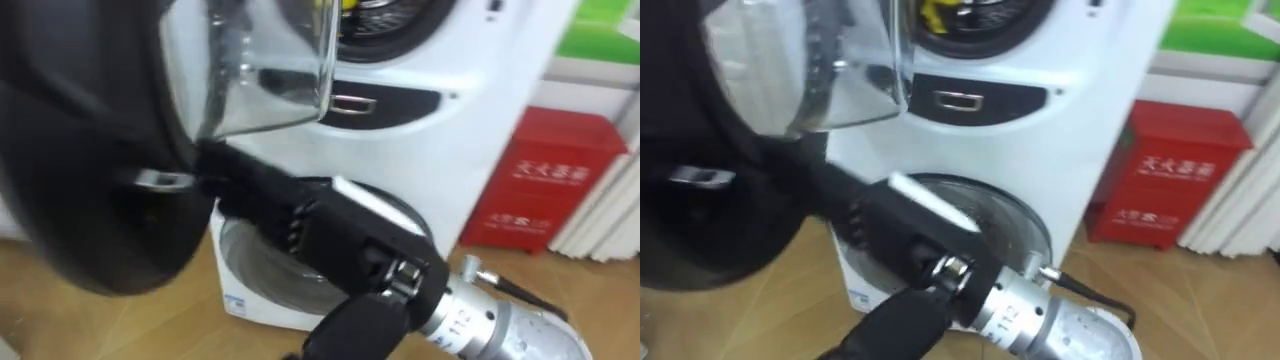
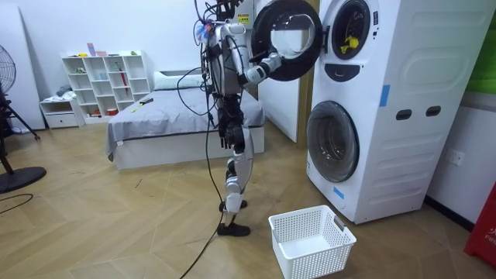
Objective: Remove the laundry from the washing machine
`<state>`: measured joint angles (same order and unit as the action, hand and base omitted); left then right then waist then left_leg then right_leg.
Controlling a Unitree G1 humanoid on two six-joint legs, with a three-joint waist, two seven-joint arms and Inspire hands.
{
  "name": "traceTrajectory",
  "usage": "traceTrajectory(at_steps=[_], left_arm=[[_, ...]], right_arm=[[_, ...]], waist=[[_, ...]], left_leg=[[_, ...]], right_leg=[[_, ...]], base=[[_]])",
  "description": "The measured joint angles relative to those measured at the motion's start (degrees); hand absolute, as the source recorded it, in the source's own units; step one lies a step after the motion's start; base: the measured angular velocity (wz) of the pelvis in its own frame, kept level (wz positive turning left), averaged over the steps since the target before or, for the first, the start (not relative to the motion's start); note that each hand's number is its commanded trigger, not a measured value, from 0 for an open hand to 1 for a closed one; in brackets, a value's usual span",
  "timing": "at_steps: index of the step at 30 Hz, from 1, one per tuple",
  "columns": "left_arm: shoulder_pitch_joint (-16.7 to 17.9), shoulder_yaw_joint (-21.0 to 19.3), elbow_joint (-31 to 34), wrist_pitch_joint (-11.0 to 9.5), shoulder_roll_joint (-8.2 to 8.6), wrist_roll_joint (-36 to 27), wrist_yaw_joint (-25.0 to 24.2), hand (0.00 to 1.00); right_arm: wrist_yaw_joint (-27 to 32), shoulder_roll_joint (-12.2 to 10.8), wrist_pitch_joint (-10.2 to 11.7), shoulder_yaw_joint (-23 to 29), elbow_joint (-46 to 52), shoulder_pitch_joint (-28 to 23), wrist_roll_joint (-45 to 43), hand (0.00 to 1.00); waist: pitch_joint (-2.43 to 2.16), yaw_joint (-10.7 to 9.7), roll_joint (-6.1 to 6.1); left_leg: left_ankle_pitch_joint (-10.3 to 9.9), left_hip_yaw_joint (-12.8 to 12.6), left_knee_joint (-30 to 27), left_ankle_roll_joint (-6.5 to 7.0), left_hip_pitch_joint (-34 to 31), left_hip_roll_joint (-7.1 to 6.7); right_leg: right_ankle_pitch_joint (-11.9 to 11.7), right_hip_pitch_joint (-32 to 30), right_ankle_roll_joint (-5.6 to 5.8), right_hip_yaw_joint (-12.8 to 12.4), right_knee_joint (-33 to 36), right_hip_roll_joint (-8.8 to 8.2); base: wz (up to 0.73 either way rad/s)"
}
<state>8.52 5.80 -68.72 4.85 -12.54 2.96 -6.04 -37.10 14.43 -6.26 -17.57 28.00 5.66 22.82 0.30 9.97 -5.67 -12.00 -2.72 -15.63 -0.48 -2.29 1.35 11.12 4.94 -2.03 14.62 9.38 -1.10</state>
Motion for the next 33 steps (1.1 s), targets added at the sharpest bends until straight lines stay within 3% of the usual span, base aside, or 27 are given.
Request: traceTrajectory(at_steps=[6, 21, 26, 33], left_arm=[[-0.24, -0.12, 0.11, -0.02, 0.1, 0.03, -0.34, 0.0], [-0.54, -0.14, 0.14, -0.21, 0.06, -0.09, 0.83, 0.0], [-0.11, -1.39, 0.15, -0.21, 0.13, -0.1, 0.86, 0.0], [0.2, -2.89, 0.21, -0.23, 0.15, -0.02, 0.85, 0.0]], right_arm=[[-3.4, -0.08, -0.09, -0.01, 0.0, 0.36, -0.9, 0.0], [-3.66, 0.13, -0.09, -0.1, -0.03, 0.34, -1.31, 0.0], [-3.65, 0.33, -0.09, 0.69, -0.03, 0.31, -4.77, 0.0], [1.59, 1.46, 0.06, 4.24, -0.03, -1.35, -6.7, 0.0]], waist=[[0.43, 0.87, 0.64], [0.38, 1.24, 0.32], [0.39, 0.23, 0.33], [0.5, -2.16, 1.16]], left_leg=[[-0.17, 1.22, 0.39, 0.41, -0.14, -1.0], [-0.09, 1.2, 2.14, 0.55, 1.13, -1.07], [-0.1, 1.26, 1.94, 0.57, 1.1, -1.08], [-0.15, 1.27, 1.9, 0.64, 0.94, -1.08]], right_leg=[[0.44, 0.32, 0.7, 1.13, 0.15, -0.79], [0.46, 0.89, 0.75, 1.22, 0.29, -0.89], [0.45, 0.94, 0.76, 0.95, 0.31, -0.9], [0.43, 1.0, 0.8, 1.05, 0.31, -0.9]], base=[[0.1], [0.0], [0.01], [0.0]])
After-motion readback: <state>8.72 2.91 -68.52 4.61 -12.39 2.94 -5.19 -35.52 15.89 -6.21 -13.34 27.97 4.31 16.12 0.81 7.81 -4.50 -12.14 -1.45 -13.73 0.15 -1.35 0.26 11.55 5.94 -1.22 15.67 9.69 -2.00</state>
